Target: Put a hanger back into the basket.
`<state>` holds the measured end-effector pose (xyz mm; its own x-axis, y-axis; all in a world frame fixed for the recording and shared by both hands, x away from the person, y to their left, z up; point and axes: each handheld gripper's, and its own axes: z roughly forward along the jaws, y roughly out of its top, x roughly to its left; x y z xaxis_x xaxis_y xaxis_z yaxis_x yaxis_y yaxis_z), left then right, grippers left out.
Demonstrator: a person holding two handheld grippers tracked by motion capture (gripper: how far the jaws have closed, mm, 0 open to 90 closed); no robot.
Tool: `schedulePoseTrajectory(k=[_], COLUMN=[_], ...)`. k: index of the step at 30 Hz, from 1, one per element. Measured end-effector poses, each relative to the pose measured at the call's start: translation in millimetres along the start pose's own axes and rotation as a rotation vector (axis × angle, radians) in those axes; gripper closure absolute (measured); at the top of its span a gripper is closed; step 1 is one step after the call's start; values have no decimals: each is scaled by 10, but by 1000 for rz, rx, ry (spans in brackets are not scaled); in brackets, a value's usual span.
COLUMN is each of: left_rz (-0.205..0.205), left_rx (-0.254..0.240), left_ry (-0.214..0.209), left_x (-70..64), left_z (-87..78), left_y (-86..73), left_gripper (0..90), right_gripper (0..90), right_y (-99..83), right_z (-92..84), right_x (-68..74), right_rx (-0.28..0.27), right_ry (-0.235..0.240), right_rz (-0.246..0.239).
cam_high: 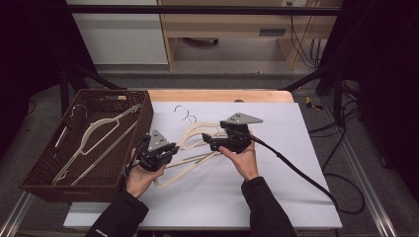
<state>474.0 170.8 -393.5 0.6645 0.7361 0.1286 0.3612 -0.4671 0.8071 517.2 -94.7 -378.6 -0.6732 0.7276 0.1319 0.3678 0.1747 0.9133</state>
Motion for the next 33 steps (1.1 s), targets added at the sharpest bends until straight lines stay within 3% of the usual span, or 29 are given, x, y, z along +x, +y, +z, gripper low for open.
schedulePoseTrajectory(k=[2,6,8,14,18,27,33], left_rz=[13,-7,-2,-7,-14,-15,-18], left_rx=[9,-10,-5,-10,-14,-6,-2], left_ry=[3,6,5,6,5,-3,1], left_x=[2,-21,-16,-26,-32,-38,-46], left_z=[-7,13,7,14,20,28,31], left_y=[2,-5,-4,-5,-4,-5,-8], left_gripper=[796,796,796,796,796,796,796], right_gripper=[181,196,206,245,284,395,533], right_y=[22,76,102,173,200,220,160], right_z=[71,207,280,514,654,978,1163], right_x=[-3,-24,-38,-40,-64,-118,-121], right_rx=[13,28,29,65,72,109,154], right_ry=[5,-1,2,-4,1,12,8], right_rz=[2,-4,18,-2,19,23,34])
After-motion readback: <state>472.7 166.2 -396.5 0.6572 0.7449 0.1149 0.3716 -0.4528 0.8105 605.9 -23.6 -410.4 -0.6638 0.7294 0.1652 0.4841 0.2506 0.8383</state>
